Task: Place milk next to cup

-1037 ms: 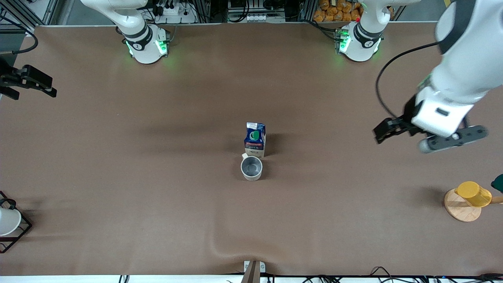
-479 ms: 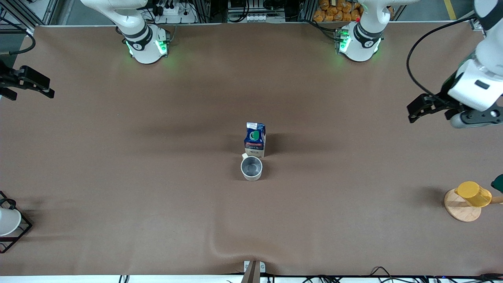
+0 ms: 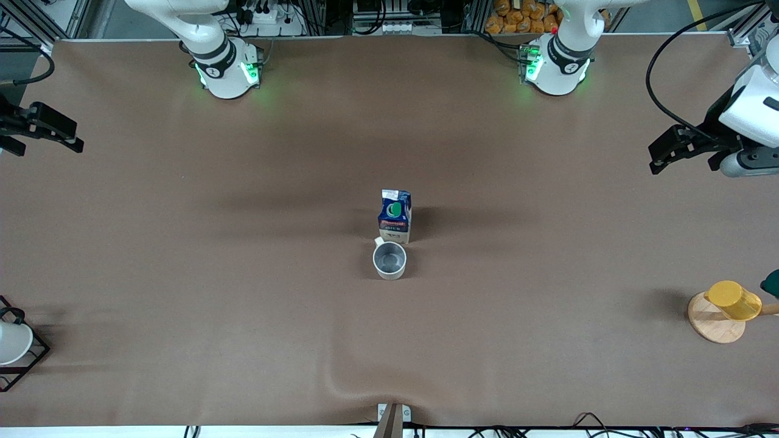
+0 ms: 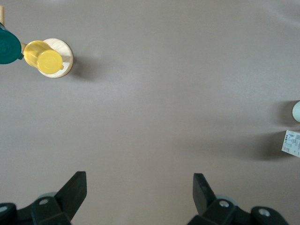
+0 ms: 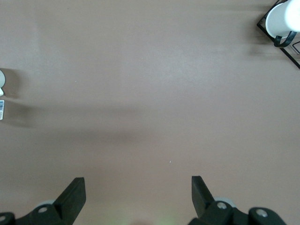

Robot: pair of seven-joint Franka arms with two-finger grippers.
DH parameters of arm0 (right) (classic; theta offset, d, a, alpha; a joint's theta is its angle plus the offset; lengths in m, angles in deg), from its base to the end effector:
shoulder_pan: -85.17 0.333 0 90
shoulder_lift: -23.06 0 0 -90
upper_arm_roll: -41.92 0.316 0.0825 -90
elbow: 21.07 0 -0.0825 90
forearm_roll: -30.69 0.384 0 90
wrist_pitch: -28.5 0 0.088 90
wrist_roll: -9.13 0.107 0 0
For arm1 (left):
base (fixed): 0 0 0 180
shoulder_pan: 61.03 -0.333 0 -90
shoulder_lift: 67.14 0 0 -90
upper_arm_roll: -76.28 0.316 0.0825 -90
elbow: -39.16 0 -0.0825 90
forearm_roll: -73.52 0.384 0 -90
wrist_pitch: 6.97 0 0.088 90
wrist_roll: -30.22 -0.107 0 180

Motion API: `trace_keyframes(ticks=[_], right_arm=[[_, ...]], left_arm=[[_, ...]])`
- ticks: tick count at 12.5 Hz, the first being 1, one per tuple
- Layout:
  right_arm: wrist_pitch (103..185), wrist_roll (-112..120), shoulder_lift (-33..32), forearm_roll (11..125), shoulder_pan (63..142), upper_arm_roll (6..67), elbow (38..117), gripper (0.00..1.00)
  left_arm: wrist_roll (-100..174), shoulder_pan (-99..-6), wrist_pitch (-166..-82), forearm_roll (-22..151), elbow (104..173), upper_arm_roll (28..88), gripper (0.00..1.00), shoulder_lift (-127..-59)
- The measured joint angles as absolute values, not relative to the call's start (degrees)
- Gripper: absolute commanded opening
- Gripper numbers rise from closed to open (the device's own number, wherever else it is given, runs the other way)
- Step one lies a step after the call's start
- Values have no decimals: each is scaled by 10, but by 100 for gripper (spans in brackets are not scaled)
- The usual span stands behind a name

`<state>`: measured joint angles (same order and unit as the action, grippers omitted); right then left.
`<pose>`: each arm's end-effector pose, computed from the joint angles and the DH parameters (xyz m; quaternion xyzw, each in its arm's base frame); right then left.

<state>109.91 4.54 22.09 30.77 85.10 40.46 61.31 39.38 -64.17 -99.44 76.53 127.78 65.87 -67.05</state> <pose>0.5438 -0.0142 0.6641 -0.9995 -0.0268 0.0169 0.0014 0.5551 -0.0654 0.6409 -0.9989 -0.0162 -0.0378 0.0212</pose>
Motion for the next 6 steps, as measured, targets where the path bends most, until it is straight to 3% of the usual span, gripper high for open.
trace_keyframes(ticks=[6], right_arm=[[1098, 45, 221, 308, 850, 404, 613, 100]], left_arm=[[386, -635, -956, 756, 1282, 659, 100, -670]])
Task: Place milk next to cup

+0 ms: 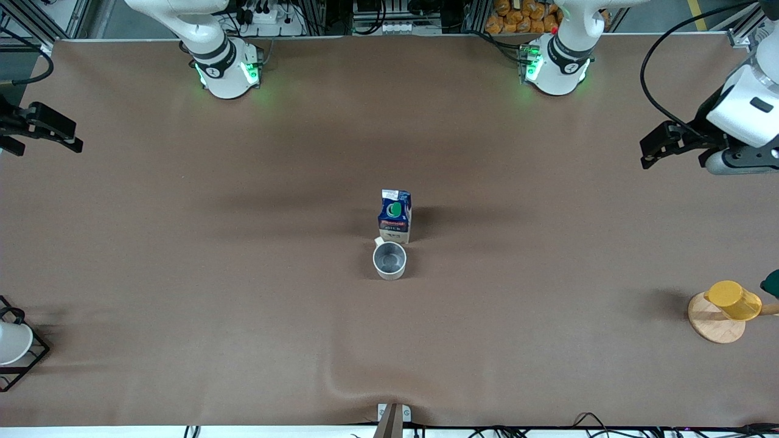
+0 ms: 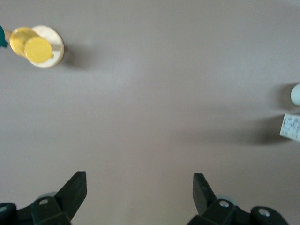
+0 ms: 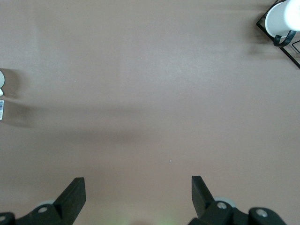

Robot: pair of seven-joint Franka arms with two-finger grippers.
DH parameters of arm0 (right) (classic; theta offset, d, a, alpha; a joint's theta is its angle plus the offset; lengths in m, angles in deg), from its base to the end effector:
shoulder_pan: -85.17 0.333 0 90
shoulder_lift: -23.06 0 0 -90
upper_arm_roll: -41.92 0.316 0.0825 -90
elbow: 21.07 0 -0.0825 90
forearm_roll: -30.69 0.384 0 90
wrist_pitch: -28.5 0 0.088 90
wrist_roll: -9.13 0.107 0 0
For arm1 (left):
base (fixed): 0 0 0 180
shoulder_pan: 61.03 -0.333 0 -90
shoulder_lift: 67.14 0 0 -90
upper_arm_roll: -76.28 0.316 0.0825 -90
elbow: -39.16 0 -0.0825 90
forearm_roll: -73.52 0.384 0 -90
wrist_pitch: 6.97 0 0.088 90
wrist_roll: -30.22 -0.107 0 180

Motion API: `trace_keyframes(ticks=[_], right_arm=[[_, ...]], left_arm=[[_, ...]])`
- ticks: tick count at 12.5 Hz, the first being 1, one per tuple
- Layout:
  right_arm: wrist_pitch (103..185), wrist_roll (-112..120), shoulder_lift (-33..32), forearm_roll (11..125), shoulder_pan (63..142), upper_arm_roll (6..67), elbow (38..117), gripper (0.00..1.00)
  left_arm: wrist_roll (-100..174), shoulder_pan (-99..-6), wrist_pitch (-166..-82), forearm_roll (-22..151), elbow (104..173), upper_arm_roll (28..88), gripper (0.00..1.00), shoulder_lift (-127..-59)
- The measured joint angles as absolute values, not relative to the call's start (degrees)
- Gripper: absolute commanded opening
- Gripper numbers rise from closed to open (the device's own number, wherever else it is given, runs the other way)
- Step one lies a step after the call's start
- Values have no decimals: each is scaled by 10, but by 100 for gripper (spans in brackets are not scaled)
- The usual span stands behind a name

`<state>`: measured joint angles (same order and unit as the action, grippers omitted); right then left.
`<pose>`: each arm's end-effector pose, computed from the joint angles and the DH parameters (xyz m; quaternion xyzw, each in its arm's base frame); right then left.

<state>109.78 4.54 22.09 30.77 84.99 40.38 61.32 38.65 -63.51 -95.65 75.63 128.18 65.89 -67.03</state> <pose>0.5435 -0.0160 0.6638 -0.9995 -0.0251 0.0181 0.0015 0.5471 -0.0721 0.6317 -0.9998 -0.0049 -0.0006 0.0187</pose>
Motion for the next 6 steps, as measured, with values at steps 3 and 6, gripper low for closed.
trace_keyframes(ticks=[3, 6], right_arm=[[1093, 45, 221, 308, 849, 403, 614, 100], [1093, 45, 221, 308, 849, 403, 614, 100]], left_arm=[[386, -624, -931, 756, 1293, 659, 100, -660], [386, -622, -931, 754, 1313, 664, 100, -642]])
